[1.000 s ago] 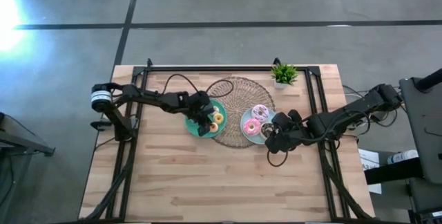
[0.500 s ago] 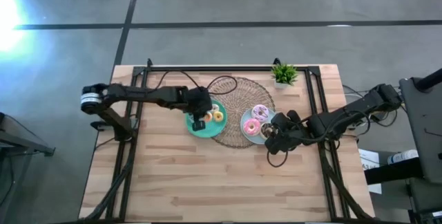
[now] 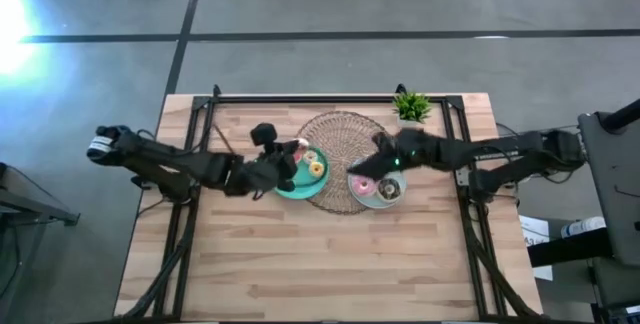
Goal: Pick & Place donuts
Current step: Adjust the small red donut on the green plate
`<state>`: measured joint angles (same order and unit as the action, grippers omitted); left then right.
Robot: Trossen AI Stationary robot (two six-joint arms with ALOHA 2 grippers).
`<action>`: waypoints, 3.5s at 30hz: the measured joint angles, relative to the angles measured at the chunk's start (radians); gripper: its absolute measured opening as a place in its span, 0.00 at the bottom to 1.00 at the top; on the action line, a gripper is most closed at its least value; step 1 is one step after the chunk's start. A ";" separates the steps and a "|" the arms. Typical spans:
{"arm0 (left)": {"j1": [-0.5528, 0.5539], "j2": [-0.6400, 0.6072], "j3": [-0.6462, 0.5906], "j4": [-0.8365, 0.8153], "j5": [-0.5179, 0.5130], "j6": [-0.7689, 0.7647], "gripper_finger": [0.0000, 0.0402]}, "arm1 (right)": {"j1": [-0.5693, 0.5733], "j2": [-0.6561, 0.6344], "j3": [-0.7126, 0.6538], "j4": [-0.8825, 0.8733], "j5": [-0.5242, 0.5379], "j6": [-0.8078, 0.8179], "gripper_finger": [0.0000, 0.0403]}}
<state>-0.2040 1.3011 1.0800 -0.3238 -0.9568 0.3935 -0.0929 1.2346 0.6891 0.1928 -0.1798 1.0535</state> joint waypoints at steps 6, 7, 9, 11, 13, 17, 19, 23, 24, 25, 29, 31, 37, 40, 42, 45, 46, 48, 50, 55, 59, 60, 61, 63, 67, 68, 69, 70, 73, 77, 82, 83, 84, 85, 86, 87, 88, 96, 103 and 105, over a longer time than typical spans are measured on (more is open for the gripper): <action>-0.078 0.021 0.000 0.277 -0.222 0.181 0.00 | -0.151 0.072 -0.048 0.422 -0.114 0.312 0.41; -0.079 0.029 0.000 0.316 -0.234 0.216 0.00 | -0.162 0.092 -0.048 0.460 -0.118 0.369 0.41; -0.077 0.041 -0.001 0.400 -0.238 0.276 0.00 | -0.176 0.134 -0.035 0.501 -0.138 0.428 0.41; -0.067 0.050 -0.001 0.487 -0.238 0.330 0.00 | -0.165 0.166 0.004 0.541 -0.142 0.330 0.41; -0.055 0.061 -0.001 0.571 -0.228 0.338 0.00 | -0.148 0.179 0.059 0.546 -0.143 0.113 0.41; -0.051 0.057 0.005 0.655 -0.204 0.300 0.00 | -0.100 0.169 0.171 0.349 -0.027 -0.382 0.41; -0.053 0.049 0.022 0.664 -0.201 0.289 0.00 | -0.081 0.161 0.238 0.149 0.055 -0.576 0.41; -0.054 0.037 0.049 0.664 -0.165 0.251 0.00 | -0.060 0.159 0.364 -0.114 0.152 -0.805 0.41; -0.055 0.037 0.052 0.660 -0.158 0.248 0.00 | -0.056 0.159 0.384 -0.127 0.157 -0.846 0.41; -0.055 0.037 0.054 0.659 -0.155 0.248 0.00 | -0.055 0.159 0.403 -0.129 0.157 -0.877 0.41; -0.051 0.037 0.049 0.662 -0.153 0.237 0.00 | -0.055 0.158 0.463 -0.128 0.161 -0.905 0.41; -0.047 0.038 0.042 0.656 -0.153 0.216 0.00 | -0.056 0.161 0.484 -0.128 0.163 -0.931 0.41; -0.031 0.038 0.034 0.662 -0.154 0.173 0.00 | -0.055 0.164 0.500 -0.129 0.162 -0.942 0.43; -0.025 0.038 0.030 0.661 -0.128 0.156 0.00 | -0.056 0.164 0.495 -0.130 0.160 -0.933 0.47; -0.019 0.038 0.027 0.660 -0.112 0.138 0.00 | -0.055 0.164 0.495 -0.128 0.159 -0.925 0.51; -0.006 0.044 0.026 0.661 -0.091 0.119 0.00 | -0.051 0.164 0.495 -0.119 0.158 -0.917 0.56; -0.002 0.045 0.026 0.660 -0.081 0.118 0.00 | -0.051 0.164 0.496 -0.119 0.157 -0.913 0.58; 0.004 0.050 0.026 0.657 -0.070 0.117 0.00 | -0.051 0.164 0.498 -0.114 0.157 -0.906 0.61; 0.015 0.060 0.026 0.663 -0.057 0.110 0.00 | -0.051 0.164 0.502 -0.107 0.157 -0.903 0.63; 0.022 0.074 0.028 0.663 -0.043 0.104 0.00 | -0.051 0.164 0.502 -0.111 0.157 -0.892 0.63; 0.021 0.075 0.028 0.660 -0.028 0.102 0.00 | -0.051 0.164 0.501 -0.120 0.157 -0.891 0.58; 0.022 0.075 0.028 0.661 -0.021 0.101 0.00 | -0.051 0.164 0.501 -0.128 0.158 -0.891 0.56; 0.022 0.075 0.028 0.661 -0.015 0.095 0.00 | -0.051 0.164 0.500 -0.134 0.161 -0.892 0.54; 0.021 0.075 0.032 0.659 -0.003 0.086 0.00 | -0.051 0.164 0.500 -0.138 0.179 -0.893 0.51; 0.021 0.075 0.035 0.662 0.008 0.071 0.00 | -0.056 0.164 0.500 -0.138 0.181 -0.892 0.44; 0.022 0.075 0.034 0.661 0.012 0.067 0.00 | -0.056 0.164 0.500 -0.138 0.181 -0.892 0.42; 0.022 0.075 0.032 0.661 0.017 0.061 0.00 | -0.056 0.164 0.500 -0.138 0.181 -0.892 0.40; 0.021 0.075 0.031 0.659 0.018 0.054 0.00 | -0.056 0.164 0.500 -0.137 0.181 -0.892 0.38; 0.021 0.075 0.031 0.660 0.028 0.041 0.00 | -0.056 0.164 0.500 -0.138 0.181 -0.890 0.31; 0.021 0.075 0.032 0.660 0.047 0.039 0.02 | -0.056 0.164 0.500 -0.138 0.184 -0.888 0.22; 0.021 0.075 0.028 0.659 0.047 0.037 0.16 | -0.057 0.164 0.500 -0.138 0.184 -0.889 0.11; 0.021 0.075 0.028 0.658 0.039 0.043 0.19 | -0.057 0.164 0.500 -0.141 0.184 -0.889 0.10; 0.021 0.075 0.028 0.658 0.018 0.051 0.22 | -0.057 0.164 0.500 -0.148 0.185 -0.891 0.08; 0.019 0.075 0.028 0.656 -0.014 0.060 0.25 | -0.056 0.164 0.500 -0.160 0.187 -0.895 0.08; 0.016 0.075 0.028 0.652 -0.051 0.069 0.28 | -0.057 0.164 0.500 -0.177 0.192 -0.902 0.07; 0.011 0.075 0.028 0.645 -0.093 0.077 0.30 | -0.056 0.164 0.500 -0.200 0.206 -0.911 0.06; 0.005 0.073 0.028 0.638 -0.141 0.080 0.32 | -0.056 0.164 0.500 -0.227 0.211 -0.929 0.06; -0.106 -0.035 0.028 0.389 -0.302 -0.147 0.35 | -0.029 0.223 0.498 -0.374 0.267 -1.113 0.06; -0.188 -0.194 0.027 -0.050 -0.298 -0.706 0.35 | 0.004 0.391 0.535 -0.381 0.256 -1.193 0.06; -0.202 -0.217 0.027 -0.119 -0.292 -0.803 0.35 | 0.014 0.451 0.565 -0.380 0.251 -1.212 0.06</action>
<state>-0.4061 1.0843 1.1072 -0.4428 -1.2487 -0.4097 -0.0786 1.6855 1.2541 -0.1874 0.0713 -0.1587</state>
